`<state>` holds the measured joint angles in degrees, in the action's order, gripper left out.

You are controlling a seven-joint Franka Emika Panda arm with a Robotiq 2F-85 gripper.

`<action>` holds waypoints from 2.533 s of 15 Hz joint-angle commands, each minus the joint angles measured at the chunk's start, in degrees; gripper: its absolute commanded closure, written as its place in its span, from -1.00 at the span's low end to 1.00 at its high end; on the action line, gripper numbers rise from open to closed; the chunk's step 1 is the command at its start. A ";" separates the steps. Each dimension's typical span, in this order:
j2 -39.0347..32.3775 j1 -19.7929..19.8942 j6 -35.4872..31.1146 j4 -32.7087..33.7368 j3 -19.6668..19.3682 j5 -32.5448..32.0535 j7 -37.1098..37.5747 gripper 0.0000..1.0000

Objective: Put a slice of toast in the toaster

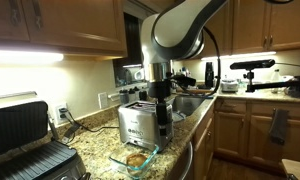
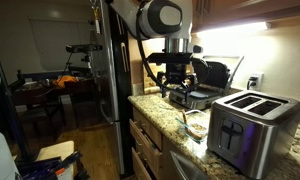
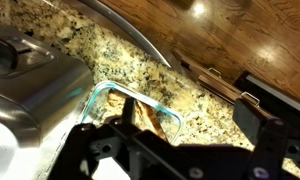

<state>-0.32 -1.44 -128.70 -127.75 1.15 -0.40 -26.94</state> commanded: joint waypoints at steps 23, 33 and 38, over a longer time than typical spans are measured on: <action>-18.14 0.14 2.70 15.38 3.28 -5.28 -0.81 -1.00; -23.50 0.17 4.53 20.53 3.70 -5.41 -0.46 -1.00; -25.83 0.16 4.86 22.43 3.73 -5.54 -0.28 -1.00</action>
<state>-25.07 -1.45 -125.81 -107.07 4.50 -4.63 -28.00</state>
